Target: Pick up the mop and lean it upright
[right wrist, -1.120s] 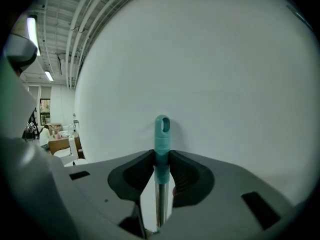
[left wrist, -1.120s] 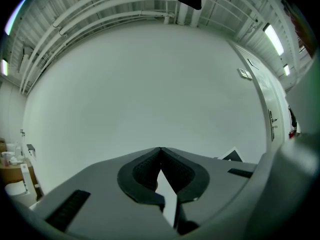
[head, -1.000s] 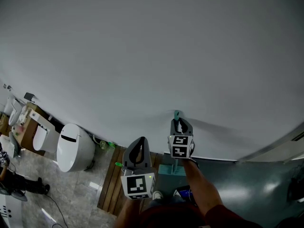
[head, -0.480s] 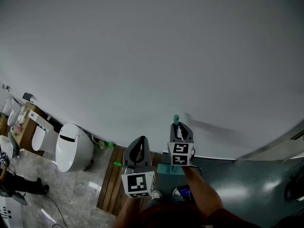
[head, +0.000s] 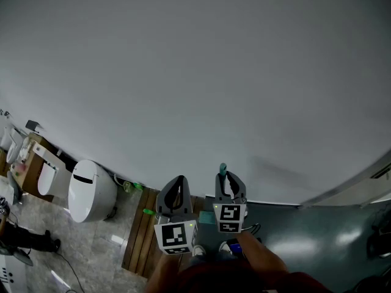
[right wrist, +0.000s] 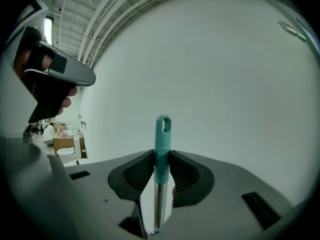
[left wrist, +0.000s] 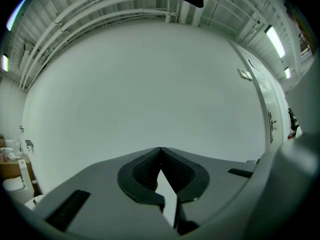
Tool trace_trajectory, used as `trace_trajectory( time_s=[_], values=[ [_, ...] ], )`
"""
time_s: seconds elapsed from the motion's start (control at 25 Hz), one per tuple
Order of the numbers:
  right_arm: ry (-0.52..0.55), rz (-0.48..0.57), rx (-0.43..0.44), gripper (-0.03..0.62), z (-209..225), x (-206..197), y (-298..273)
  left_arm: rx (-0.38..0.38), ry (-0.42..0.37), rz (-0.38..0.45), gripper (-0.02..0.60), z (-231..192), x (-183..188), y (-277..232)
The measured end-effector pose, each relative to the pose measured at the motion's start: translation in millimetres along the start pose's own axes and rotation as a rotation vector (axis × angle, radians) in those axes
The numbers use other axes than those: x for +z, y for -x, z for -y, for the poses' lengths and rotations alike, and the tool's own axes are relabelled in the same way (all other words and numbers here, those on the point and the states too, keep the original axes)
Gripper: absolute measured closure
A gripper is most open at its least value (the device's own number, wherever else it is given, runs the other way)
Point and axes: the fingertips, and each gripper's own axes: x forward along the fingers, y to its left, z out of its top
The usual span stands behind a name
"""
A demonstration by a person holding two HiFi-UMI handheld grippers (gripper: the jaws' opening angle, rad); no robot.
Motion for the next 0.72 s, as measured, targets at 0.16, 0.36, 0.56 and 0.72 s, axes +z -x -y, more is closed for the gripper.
trace_trajectory(
  time_s=[0.16, 0.36, 0.56, 0.72],
  values=[
    [0.001, 0.024, 0.0, 0.485, 2.8, -1.8, 29.7, -0.005, 0.006, 0.009, 0.568, 12.5, 4.6, 1.1],
    [0.008, 0.043, -0.003, 0.485, 5.3, -7.7, 50.6, -0.011, 0.004, 0.001, 0.568, 20.5, -0.9, -1.8],
    [0.017, 0.045, -0.006, 0.485, 4.3, -3.3, 53.5, -0.019, -0.002, -0.006, 0.568, 21.1, 1.7, -2.2],
    [0.023, 0.054, -0.013, 0.485, 4.2, -2.5, 54.3, -0.023, -0.011, -0.015, 0.568, 20.6, -1.2, -0.7]
  ],
)
